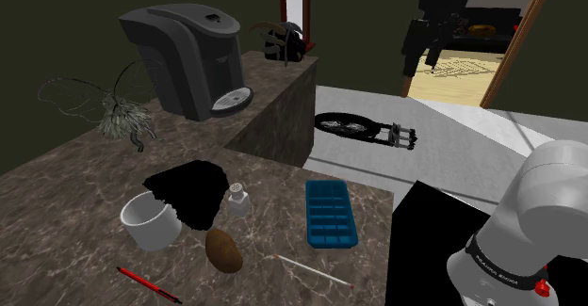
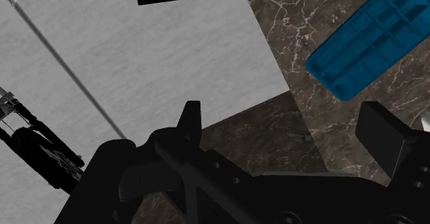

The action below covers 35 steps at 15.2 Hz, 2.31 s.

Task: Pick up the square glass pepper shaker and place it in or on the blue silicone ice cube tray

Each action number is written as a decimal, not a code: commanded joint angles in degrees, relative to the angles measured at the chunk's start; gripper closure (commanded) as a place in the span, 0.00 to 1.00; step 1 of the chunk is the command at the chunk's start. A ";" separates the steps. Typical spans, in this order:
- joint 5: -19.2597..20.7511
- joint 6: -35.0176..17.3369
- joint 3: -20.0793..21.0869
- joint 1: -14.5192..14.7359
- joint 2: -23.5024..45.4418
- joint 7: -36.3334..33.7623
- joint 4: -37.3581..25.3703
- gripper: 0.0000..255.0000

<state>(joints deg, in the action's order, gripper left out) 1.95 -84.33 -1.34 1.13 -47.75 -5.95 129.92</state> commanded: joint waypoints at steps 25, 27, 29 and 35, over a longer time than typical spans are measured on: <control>-3.60 -26.61 19.69 5.39 37.55 -20.42 -8.82 0.00; -2.37 -27.88 20.95 5.84 41.74 -22.44 -11.36 0.00; -0.87 -28.89 22.02 6.43 46.04 -24.50 -14.19 0.00; 4.56 -30.25 23.84 9.48 59.50 -30.48 -24.54 0.00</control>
<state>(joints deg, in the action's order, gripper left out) 5.62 -114.62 22.22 9.94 9.59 -35.35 107.29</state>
